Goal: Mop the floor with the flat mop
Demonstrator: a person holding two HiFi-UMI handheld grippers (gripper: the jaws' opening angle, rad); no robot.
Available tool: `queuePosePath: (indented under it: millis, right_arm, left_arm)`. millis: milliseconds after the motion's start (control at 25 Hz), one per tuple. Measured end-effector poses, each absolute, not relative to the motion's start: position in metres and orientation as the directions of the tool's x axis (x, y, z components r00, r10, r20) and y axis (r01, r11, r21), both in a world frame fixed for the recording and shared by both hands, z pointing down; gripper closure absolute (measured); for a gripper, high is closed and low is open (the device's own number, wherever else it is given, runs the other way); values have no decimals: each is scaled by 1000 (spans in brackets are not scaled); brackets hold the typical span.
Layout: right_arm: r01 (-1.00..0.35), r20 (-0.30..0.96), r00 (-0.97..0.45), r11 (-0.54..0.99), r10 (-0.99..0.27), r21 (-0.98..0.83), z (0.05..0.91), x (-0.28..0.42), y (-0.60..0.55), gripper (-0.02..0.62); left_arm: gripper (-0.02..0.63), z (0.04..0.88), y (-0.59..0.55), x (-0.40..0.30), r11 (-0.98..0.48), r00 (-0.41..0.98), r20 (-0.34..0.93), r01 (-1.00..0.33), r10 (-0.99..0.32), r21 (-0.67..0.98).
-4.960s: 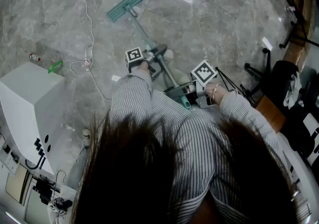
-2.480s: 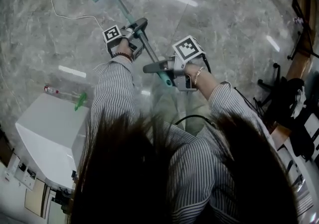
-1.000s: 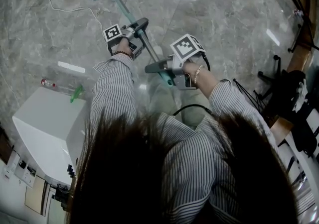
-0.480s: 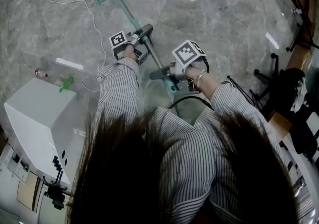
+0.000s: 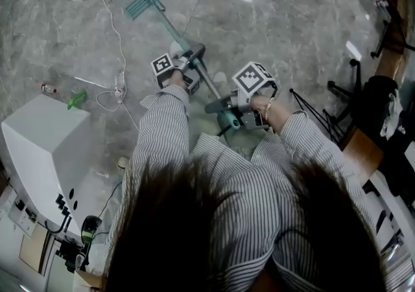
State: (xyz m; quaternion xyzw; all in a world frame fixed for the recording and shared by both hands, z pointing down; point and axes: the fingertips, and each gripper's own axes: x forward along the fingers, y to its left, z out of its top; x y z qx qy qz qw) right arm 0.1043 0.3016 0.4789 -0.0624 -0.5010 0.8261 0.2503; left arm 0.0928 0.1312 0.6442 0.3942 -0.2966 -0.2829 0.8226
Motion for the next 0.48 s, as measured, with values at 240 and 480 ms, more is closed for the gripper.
queuePosePath:
  millis: [240,480]
  right_arm:
    - [-322,114,-885,-417,451,-850,454,145,347,506]
    - [-287,82,-910,-475,406,-832,435,160,369,506]
  left_arm:
    - [543,627,186,141,582,715,288,201,-637,788]
    - [557,617,214,159,608,697,292,258,-655,751]
